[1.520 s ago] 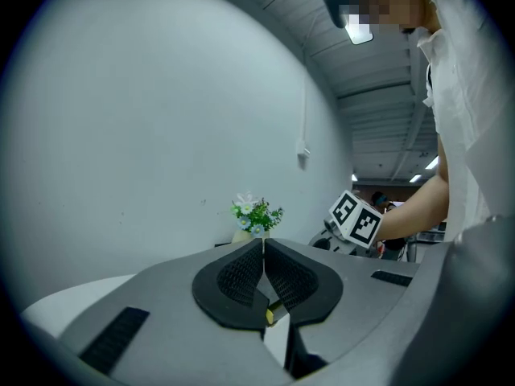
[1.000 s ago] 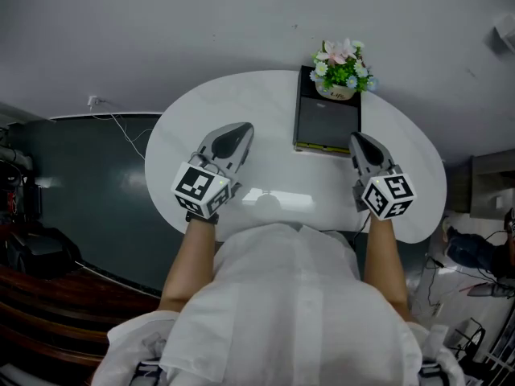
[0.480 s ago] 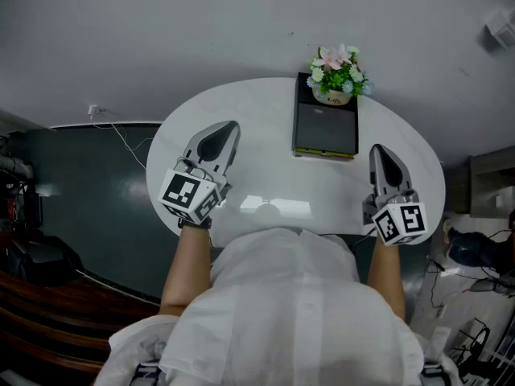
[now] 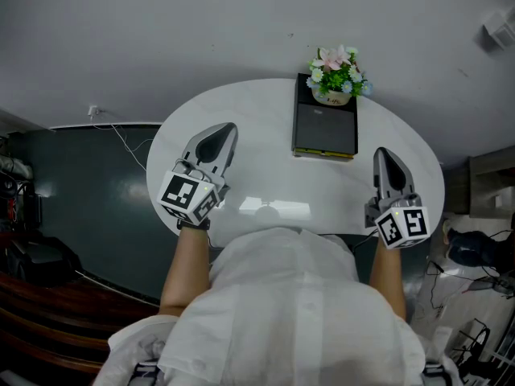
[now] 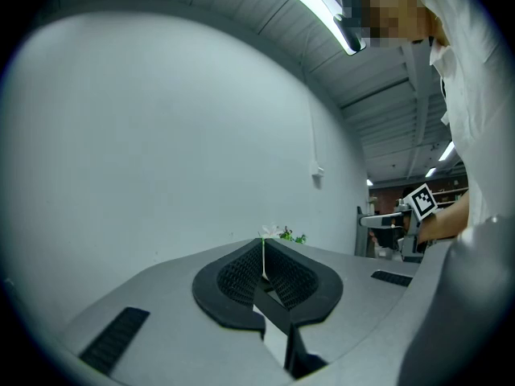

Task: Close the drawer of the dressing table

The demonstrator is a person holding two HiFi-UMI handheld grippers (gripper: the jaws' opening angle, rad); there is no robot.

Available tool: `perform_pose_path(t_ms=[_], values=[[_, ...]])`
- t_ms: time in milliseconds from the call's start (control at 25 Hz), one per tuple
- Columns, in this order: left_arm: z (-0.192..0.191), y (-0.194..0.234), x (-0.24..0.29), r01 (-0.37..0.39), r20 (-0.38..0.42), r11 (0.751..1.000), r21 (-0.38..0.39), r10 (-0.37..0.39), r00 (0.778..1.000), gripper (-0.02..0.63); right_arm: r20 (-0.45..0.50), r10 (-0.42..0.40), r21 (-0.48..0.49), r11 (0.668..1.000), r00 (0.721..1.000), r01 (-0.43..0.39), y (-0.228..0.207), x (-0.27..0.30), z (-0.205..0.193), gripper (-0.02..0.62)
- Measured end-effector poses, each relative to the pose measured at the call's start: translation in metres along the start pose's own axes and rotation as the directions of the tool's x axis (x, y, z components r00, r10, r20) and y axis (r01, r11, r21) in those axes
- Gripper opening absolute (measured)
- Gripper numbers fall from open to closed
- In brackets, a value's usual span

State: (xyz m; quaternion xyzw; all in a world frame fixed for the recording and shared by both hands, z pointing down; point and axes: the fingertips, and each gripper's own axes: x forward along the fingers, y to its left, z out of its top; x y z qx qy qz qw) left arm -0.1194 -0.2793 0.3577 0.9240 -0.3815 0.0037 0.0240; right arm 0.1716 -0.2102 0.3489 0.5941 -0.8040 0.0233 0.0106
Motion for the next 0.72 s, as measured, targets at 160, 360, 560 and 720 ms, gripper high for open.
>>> perform_pose_path(t_ms=[160,360,560,720], values=[[-0.0011,-0.0009,-0.0005,0.002,-0.001,1.0,0.002,-0.002,1.0,0.018,-0.01,-0.006,-0.005,1.0,1.0,0.006,-0.0012,-0.0022,-0.0025,0.009],[-0.0025,-0.0011,0.0,0.0,-0.001,1.0,-0.002,0.0,1.0,0.018,-0.01,-0.016,-0.01,1.0,1.0,0.016,-0.005,-0.0034,-0.0021,0.009],[-0.0037,-0.0014,0.0,-0.001,-0.002,1.0,-0.004,0.001,1.0,0.018,-0.015,-0.026,-0.003,1.0,1.0,0.026,-0.0068,-0.0044,-0.0037,0.009],[-0.0032,-0.0014,-0.0014,0.0,-0.002,1.0,-0.004,0.0,1.0,0.018,-0.017,-0.028,-0.007,1.0,0.999,0.028,-0.0057,-0.0044,-0.003,0.009]])
